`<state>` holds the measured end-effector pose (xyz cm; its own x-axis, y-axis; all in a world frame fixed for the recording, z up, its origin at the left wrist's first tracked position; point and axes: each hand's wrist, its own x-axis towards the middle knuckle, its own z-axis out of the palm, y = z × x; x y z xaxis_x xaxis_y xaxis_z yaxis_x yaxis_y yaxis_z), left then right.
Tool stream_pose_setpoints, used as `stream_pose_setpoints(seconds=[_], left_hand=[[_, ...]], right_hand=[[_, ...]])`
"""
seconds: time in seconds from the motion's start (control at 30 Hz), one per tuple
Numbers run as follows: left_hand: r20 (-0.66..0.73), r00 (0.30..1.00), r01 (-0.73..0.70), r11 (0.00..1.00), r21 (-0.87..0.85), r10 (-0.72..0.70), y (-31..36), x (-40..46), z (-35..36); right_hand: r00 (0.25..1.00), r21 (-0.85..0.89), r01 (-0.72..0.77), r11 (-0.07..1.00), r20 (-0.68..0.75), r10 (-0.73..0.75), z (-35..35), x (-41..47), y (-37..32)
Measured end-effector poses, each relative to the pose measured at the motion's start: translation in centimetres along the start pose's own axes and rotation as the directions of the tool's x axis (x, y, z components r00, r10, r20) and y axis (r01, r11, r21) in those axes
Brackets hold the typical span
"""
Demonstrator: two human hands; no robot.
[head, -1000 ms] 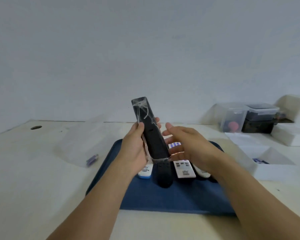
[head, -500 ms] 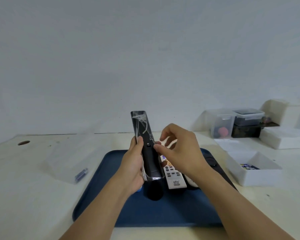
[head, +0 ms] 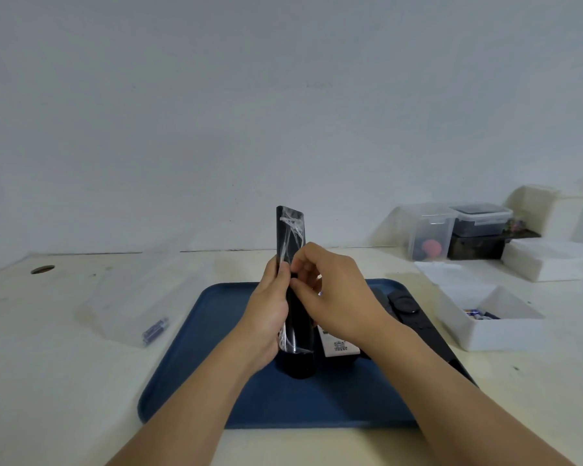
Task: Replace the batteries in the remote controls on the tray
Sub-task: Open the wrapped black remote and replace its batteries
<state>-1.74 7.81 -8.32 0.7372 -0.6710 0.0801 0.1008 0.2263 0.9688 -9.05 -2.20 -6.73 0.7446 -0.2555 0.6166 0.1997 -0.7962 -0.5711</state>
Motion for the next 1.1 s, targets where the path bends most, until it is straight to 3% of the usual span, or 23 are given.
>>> stream_pose_setpoints(seconds=[0.4,0.67,0.77,0.87,1.03,1.1], left_hand=[[-0.027,0.999,0.034,0.999,-0.033,-0.035,-0.7,0.0,0.7],[-0.038,0.997,0.054,0.990,-0.133,-0.060,0.0,0.3,0.5],[-0.019,0.994,0.098,0.978,-0.185,-0.103,0.3,0.4,0.3],[-0.036,0.994,0.090,0.976,-0.201,-0.099,0.5,0.5,0.3],[-0.076,0.989,0.109,0.969,-0.222,-0.129,0.3,1.1,-0.3],[-0.077,0.987,0.121,0.966,-0.227,-0.142,0.3,1.2,-0.3]], right_hand=[[0.993,0.033,-0.052,0.998,0.111,0.048,-0.2,0.2,0.5],[0.995,0.122,-0.043,0.992,0.093,0.032,-1.0,0.5,0.5],[0.987,0.346,-0.162,0.924,0.057,0.152,-1.7,0.6,0.4],[0.906,0.561,-0.319,0.764,-0.055,0.419,-2.9,0.8,1.3],[0.831,0.532,-0.473,0.702,0.005,0.557,-3.3,0.7,3.0],[0.833,0.369,-0.509,0.778,-0.018,0.554,-3.2,0.6,3.1]])
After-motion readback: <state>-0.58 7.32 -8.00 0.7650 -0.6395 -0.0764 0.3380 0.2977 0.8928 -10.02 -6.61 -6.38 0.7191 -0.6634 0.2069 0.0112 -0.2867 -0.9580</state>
